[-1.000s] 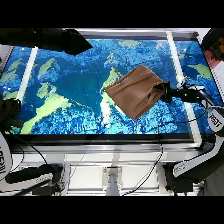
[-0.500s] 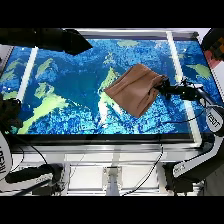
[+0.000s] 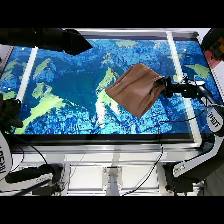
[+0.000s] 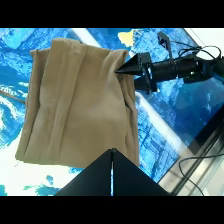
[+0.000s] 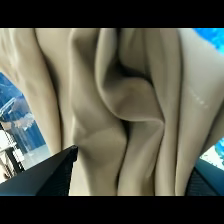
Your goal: Fold the clothes and pants, and hang the long-sleeved shirts on hangers.
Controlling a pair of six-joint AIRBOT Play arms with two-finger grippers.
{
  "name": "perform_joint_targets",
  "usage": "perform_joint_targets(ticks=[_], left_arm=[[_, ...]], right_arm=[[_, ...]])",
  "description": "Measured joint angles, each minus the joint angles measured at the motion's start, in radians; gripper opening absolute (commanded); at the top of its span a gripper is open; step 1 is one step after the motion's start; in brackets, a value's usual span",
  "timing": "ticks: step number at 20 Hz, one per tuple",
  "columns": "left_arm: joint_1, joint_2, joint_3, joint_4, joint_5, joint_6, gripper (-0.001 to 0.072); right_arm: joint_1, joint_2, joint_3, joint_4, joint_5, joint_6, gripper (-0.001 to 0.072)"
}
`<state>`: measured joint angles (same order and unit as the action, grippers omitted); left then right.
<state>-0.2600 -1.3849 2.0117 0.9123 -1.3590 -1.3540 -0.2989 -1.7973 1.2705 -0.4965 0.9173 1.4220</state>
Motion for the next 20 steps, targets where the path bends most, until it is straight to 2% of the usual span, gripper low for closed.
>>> perform_joint_targets(ticks=[10, 15, 16, 18, 19, 20], left_arm=[[-0.002, -0.001, 0.000, 0.000, 0.000, 0.000, 0.0017], [-0.002, -0.001, 0.000, 0.000, 0.000, 0.000, 0.0016], [-0.002, -0.001, 0.000, 0.000, 0.000, 0.000, 0.0016], [-0.002, -0.001, 0.000, -0.001, 0.000, 0.000, 0.0016], [-0.002, -0.001, 0.000, 0.000, 0.000, 0.000, 0.0016], [-0.002, -0.001, 0.000, 0.000, 0.000, 0.000, 0.0016]], right_arm=[[0.047, 0.000, 0.071, -0.006, 0.030, 0.009, 0.0694], [0.095, -0.011, 0.078, -0.118, -0.013, 0.065, 0.0679], [0.108, -0.016, 0.079, -0.138, -0.023, 0.072, 0.0601], [0.130, -0.028, 0.079, -0.167, -0.033, 0.083, 0.0314], [0.138, -0.031, 0.079, -0.180, -0.034, 0.086, 0.0129], [0.143, -0.034, 0.079, -0.186, -0.037, 0.089, 0.0011]])
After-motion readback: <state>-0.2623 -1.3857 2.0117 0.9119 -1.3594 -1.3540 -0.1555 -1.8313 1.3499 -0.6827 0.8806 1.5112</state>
